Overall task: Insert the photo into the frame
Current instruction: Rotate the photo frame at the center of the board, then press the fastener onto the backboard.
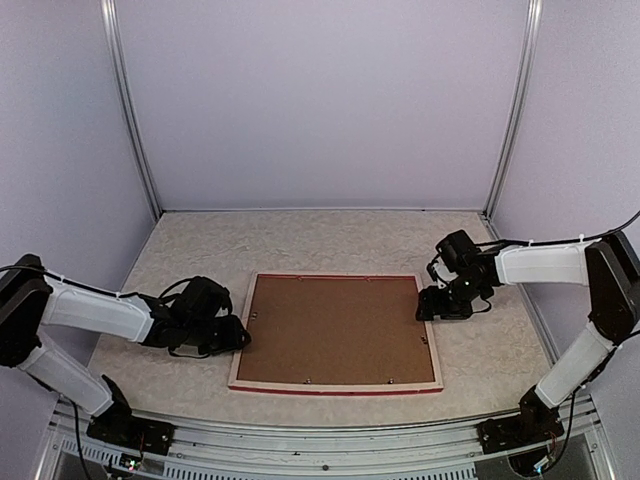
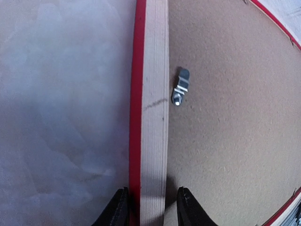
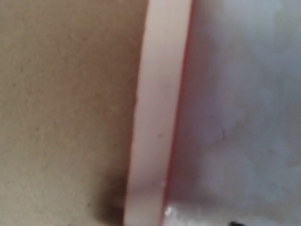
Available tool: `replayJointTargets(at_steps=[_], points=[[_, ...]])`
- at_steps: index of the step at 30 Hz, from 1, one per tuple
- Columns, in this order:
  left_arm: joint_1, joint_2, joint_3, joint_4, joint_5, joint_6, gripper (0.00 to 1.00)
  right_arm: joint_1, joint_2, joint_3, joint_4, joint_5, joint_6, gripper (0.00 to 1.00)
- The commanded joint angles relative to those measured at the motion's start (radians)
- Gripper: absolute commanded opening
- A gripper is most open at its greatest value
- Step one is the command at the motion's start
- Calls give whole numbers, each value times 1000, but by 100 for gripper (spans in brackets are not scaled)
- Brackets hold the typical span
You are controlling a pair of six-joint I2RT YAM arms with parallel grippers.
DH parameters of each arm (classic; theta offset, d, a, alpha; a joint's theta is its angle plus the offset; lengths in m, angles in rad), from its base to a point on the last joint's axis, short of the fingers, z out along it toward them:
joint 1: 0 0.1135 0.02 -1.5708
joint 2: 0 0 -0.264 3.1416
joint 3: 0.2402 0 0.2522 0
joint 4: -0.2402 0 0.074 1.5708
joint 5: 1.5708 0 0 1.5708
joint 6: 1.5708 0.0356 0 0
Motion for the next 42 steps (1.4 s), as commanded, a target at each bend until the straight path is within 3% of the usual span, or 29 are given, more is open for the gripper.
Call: replayJointTargets(at_steps=[1, 5, 8, 12, 17, 28, 38, 42], points=[[-66, -45, -5, -89, -55, -58, 41, 7, 28, -11, 60, 13, 13, 61], [-62, -60, 36, -133, -93, 9, 59, 2, 70, 22, 69, 46, -30, 43], [-43, -9, 102, -169, -134, 77, 67, -8, 108, 51, 70, 57, -62, 34], [4, 62, 175, -179, -141, 156, 72, -20, 119, 73, 71, 71, -99, 30], [55, 144, 233, -167, -106, 210, 73, -19, 97, 78, 70, 61, -111, 33], [71, 290, 312, -117, -88, 231, 61, -19, 94, 59, 82, 43, -101, 34], [93, 286, 310, -131, -119, 233, 36, -19, 98, 65, 81, 40, -104, 34], [94, 270, 293, -129, -115, 215, 31, -19, 100, 62, 82, 36, -101, 34]])
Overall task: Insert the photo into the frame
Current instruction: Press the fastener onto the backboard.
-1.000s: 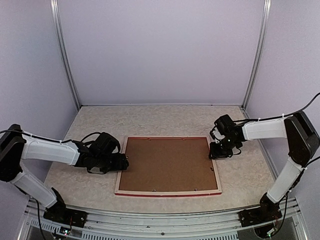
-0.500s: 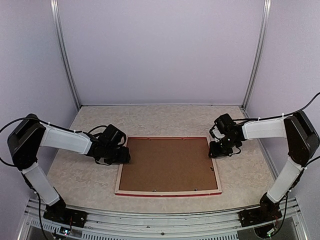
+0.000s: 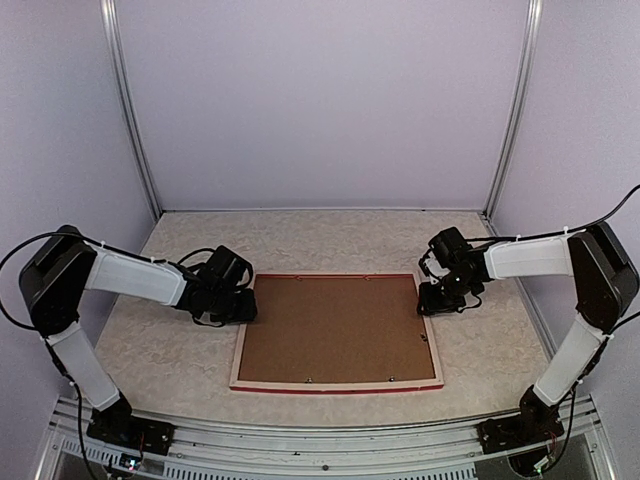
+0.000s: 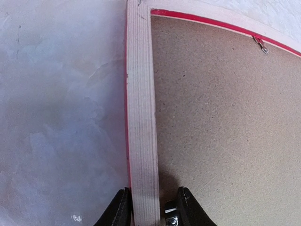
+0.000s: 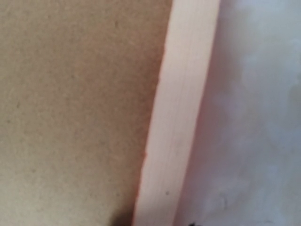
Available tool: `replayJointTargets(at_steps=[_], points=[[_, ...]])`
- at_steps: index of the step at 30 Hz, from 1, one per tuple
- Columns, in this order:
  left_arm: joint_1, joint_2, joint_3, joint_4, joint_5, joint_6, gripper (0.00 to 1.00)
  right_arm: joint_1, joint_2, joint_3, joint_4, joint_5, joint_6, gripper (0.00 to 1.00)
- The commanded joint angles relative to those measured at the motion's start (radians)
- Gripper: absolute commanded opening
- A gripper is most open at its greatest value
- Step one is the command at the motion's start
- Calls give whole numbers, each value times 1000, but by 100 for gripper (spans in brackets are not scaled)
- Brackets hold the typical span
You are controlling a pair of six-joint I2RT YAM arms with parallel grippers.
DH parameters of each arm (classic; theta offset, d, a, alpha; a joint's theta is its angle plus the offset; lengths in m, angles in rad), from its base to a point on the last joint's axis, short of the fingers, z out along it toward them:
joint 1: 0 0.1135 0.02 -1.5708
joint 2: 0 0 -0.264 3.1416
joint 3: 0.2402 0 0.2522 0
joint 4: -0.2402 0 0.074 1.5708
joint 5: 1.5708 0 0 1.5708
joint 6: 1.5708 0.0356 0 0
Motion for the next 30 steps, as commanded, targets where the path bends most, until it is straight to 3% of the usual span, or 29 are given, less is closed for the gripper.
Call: replayJointTargets(at_steps=[1, 16, 23, 30], points=[[13, -6, -25, -24, -17, -5, 30, -11, -2, 3, 16, -2, -6, 34], [17, -125, -103, -4, 42, -51, 21, -9, -3, 2, 21, -8, 3, 34], [2, -114, -100, 14, 61, -81, 44, -7, -1, -7, 37, -23, 14, 35], [-1, -110, -115, 11, 46, -96, 40, -1, -2, -18, 42, -25, 15, 35]])
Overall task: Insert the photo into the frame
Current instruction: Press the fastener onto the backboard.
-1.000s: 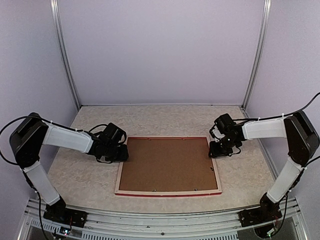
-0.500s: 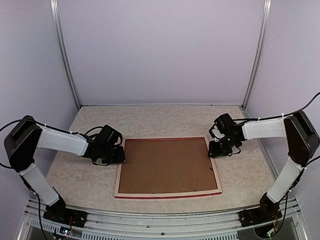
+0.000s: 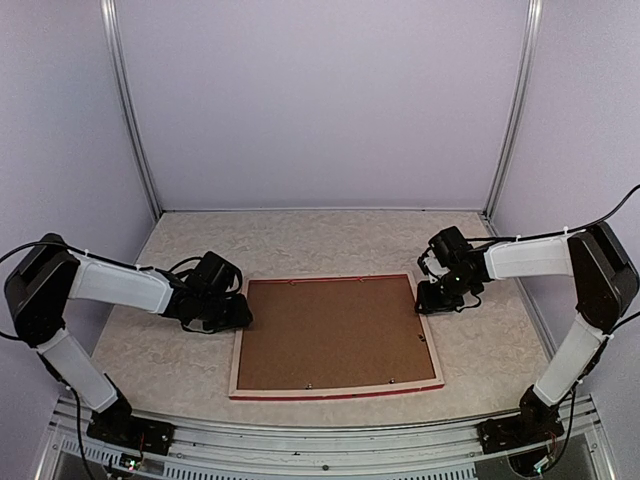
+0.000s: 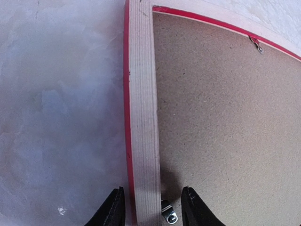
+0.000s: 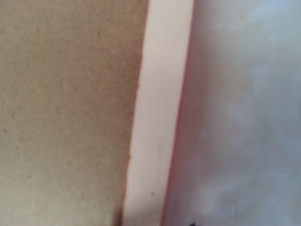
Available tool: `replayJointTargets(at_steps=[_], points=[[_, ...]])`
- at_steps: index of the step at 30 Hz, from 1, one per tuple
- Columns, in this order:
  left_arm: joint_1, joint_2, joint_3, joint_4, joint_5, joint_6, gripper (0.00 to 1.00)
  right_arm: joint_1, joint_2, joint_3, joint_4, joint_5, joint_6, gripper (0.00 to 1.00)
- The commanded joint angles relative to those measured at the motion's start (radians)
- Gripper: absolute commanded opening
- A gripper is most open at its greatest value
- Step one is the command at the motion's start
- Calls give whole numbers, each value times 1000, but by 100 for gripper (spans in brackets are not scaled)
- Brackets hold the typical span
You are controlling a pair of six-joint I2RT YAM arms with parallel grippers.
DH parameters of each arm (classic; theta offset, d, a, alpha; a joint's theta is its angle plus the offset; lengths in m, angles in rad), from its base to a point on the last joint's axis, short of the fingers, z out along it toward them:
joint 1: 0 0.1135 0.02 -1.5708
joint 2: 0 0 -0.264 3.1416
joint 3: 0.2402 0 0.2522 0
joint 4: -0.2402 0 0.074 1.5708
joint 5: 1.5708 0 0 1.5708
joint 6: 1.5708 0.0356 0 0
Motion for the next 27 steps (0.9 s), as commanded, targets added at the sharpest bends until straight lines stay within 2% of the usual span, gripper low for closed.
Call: replayJointTargets(at_steps=[1, 12, 17, 21, 24, 27], points=[[-5, -16, -21, 5, -3, -20, 39, -1, -2, -15, 16, -2, 11, 35], [15, -56, -84, 50, 40, -47, 36, 0, 6, -16, 19, -8, 9, 35], [35, -63, -99, 78, 65, -55, 46, 2, 6, -16, 18, -6, 8, 35], [48, -69, -107, 94, 78, -58, 48, 2, 6, -16, 17, -6, 9, 35], [52, -70, -108, 88, 78, -54, 47, 2, 6, -17, 15, -5, 8, 35], [54, -71, -118, 91, 78, -56, 41, 3, 8, -17, 17, -6, 7, 35]])
